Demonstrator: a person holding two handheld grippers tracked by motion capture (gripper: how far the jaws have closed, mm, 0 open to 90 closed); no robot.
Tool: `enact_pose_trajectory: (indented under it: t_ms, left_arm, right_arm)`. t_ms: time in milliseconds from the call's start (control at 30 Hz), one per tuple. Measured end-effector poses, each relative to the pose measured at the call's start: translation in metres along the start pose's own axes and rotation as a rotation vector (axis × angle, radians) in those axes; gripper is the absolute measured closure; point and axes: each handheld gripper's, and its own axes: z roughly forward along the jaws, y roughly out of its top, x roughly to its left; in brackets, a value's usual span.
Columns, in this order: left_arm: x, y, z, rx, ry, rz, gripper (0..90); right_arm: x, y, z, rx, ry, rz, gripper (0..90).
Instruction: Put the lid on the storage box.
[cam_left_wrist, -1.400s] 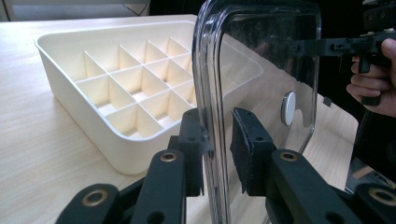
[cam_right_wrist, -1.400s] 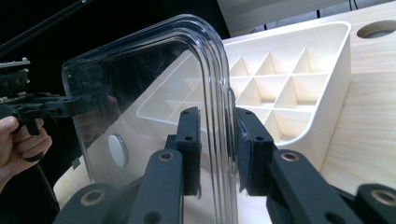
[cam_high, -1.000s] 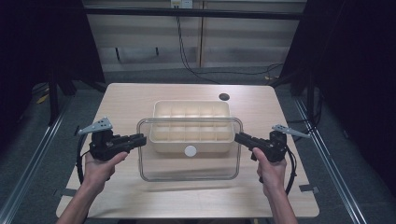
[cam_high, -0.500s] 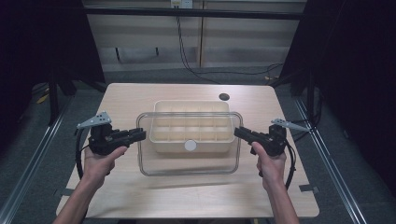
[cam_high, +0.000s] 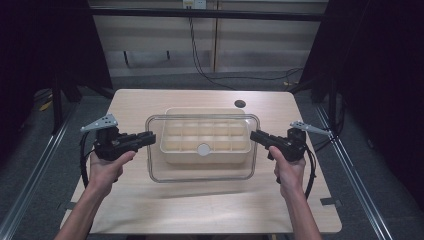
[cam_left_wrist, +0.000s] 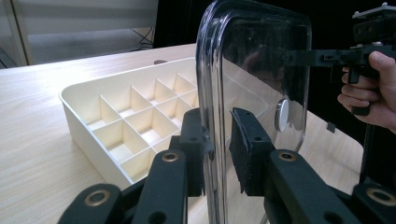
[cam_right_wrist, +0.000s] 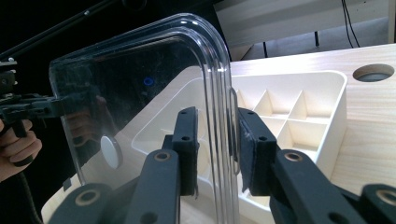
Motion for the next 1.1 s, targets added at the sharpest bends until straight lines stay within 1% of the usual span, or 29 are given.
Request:
enact_pose_trajectory:
  t_ms: [100, 233, 333, 400, 500, 667, 733, 800, 933, 967, 1033, 1100]
  left_arm:
    - [0.001, 0.003, 0.001, 0.001, 0.009, 0.007, 75.4]
    - [0.003, 0.005, 0.003, -0.005, 0.009, 0.001, 75.3]
    - [0.006, 0.007, 0.005, -0.005, 0.023, -0.009, 75.1]
    - [0.008, 0.008, 0.006, -0.014, 0.023, -0.016, 75.0]
    - [0.009, 0.009, 0.007, -0.014, 0.026, -0.019, 74.9]
    - [0.009, 0.012, 0.010, -0.006, 0.034, -0.008, 74.6]
    - [0.011, 0.014, 0.011, 0.005, 0.043, 0.009, 74.2]
    - [0.013, 0.016, 0.012, 0.013, 0.046, 0.016, 73.8]
    - [0.016, 0.017, 0.012, 0.014, 0.049, 0.013, 73.8]
    - [0.017, 0.018, 0.012, 0.012, 0.049, 0.010, 73.8]
    - [0.018, 0.019, 0.013, 0.019, 0.058, 0.011, 73.7]
    - [0.020, 0.020, 0.013, 0.015, 0.058, 0.009, 73.6]
  right_arm:
    - [-0.001, 0.001, 0.002, 0.001, -0.003, 0.000, 70.8]
    - [-0.002, 0.006, 0.004, -0.006, -0.004, -0.003, 70.6]
    - [-0.003, 0.009, 0.007, -0.004, -0.008, -0.009, 70.6]
    - [-0.003, 0.009, 0.008, -0.007, -0.008, -0.006, 70.6]
    - [-0.004, 0.009, 0.009, -0.006, -0.009, 0.001, 70.6]
    - [-0.007, 0.010, 0.011, -0.009, -0.012, 0.010, 70.6]
    - [-0.007, 0.012, 0.011, -0.010, -0.013, 0.007, 70.6]
    - [-0.005, 0.014, 0.011, -0.014, -0.008, 0.006, 70.8]
    - [-0.004, 0.018, 0.012, -0.019, -0.005, -0.003, 71.0]
    - [-0.006, 0.021, 0.015, -0.022, -0.007, 0.001, 70.9]
    - [-0.006, 0.021, 0.016, -0.018, -0.008, 0.003, 70.9]
    - [-0.005, 0.023, 0.018, -0.015, -0.010, -0.003, 71.0]
